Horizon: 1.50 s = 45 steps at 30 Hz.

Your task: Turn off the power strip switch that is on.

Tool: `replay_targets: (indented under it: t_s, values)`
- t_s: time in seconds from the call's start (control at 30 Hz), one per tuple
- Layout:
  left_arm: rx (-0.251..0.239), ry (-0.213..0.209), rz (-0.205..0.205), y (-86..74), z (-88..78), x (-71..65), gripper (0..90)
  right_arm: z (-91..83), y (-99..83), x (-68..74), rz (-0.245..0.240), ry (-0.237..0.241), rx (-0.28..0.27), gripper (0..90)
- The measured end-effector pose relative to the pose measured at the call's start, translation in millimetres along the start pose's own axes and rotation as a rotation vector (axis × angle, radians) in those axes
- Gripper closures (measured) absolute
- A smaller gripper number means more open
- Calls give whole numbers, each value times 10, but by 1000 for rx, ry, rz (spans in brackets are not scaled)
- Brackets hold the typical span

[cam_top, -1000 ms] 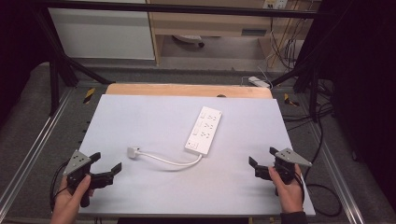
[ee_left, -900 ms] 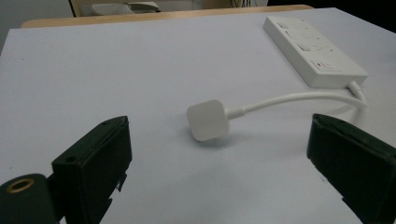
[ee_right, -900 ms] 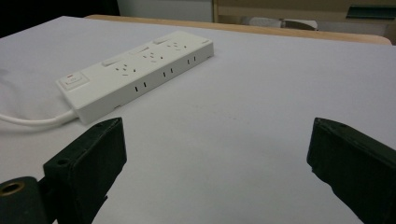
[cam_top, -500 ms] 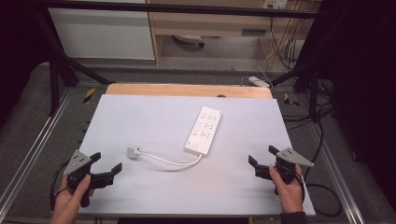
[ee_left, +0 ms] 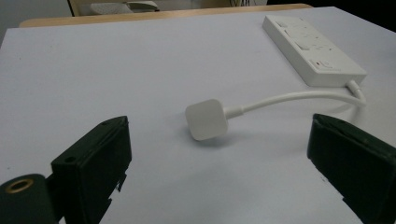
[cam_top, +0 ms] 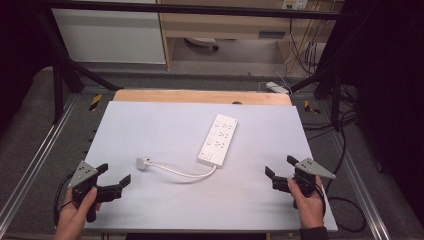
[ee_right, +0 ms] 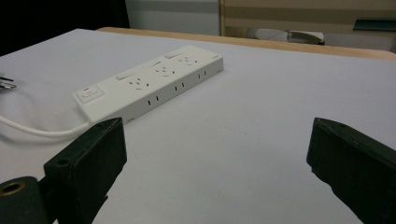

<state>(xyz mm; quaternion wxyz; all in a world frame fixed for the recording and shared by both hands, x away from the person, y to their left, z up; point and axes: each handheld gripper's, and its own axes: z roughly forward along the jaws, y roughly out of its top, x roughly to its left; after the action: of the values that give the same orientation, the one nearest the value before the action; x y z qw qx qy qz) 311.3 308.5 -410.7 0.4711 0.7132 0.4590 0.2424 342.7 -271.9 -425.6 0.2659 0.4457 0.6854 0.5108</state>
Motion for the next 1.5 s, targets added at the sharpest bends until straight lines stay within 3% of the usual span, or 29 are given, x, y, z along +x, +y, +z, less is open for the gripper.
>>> replay_targets:
  t_s: [0.73, 1.5]
  values:
    - [11, 4, -4, -12, 16, 7, 63, 95, 178, 61, 13, 1, -19, 55]
    - [18, 2, -5, -16, 16, 8, 63, 266, 502, 108, -36, 51, 79, 44]
